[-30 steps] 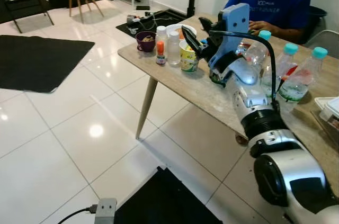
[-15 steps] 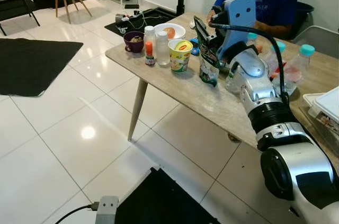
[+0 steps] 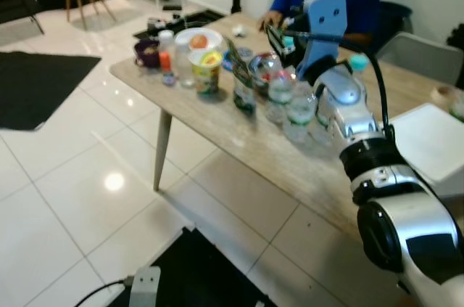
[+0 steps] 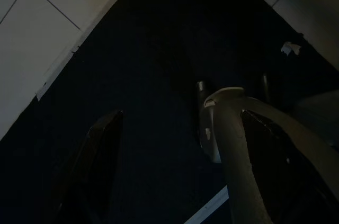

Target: Restocking fridge

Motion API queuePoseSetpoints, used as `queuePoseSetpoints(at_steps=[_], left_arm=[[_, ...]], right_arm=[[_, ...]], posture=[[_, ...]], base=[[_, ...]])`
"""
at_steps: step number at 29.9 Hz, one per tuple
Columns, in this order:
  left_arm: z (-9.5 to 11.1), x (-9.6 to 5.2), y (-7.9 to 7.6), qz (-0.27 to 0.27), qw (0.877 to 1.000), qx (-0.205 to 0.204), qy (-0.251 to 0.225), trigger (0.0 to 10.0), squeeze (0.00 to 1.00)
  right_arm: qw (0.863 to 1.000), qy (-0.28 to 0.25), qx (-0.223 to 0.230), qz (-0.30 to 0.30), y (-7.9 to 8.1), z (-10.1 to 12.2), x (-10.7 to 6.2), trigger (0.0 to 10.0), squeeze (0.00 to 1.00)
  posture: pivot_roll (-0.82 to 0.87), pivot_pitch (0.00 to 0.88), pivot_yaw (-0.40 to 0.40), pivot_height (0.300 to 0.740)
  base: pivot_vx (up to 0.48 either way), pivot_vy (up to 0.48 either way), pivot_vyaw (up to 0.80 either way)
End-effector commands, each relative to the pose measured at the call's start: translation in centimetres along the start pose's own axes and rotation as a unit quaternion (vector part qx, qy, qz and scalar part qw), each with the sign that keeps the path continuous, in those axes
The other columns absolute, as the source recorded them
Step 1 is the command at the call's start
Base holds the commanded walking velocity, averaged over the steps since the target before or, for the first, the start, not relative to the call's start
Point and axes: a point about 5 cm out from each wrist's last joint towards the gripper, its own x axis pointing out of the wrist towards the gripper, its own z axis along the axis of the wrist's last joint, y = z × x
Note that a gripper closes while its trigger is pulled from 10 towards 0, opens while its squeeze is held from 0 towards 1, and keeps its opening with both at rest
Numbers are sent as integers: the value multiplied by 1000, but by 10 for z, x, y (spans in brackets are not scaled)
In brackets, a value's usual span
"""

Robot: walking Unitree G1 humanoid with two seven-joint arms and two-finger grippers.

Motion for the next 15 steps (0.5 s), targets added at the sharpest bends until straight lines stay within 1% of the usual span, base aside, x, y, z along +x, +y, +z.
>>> queuePoseSetpoints(at_steps=[1,5,13,15], left_arm=[[-3,-1,-1,0,1000,-6,3,10000,0],[-3,0,-3,-3,1000,-7,2,10000,0],[-3,-1,-3,-3,1000,-9,1,10000,0],[-3,-1,-4,-4,1000,-10,0,10000,0]], right_arm=[[1000,-1,-7,-5,0,4,3,10000,0],[999,29,-30,-26,-5,0,5,10000,0],[999,38,-27,-23,-4,-1,7,10000,0],[998,52,-19,-17,0,-2,9,10000,0]], posture=[[-17,30,-64,740],[-14,34,-67,740],[-10,37,-71,740],[-6,39,-76,740]], base=[[0,0,0],[0,0,0],[0,0,0],[0,0,0]])
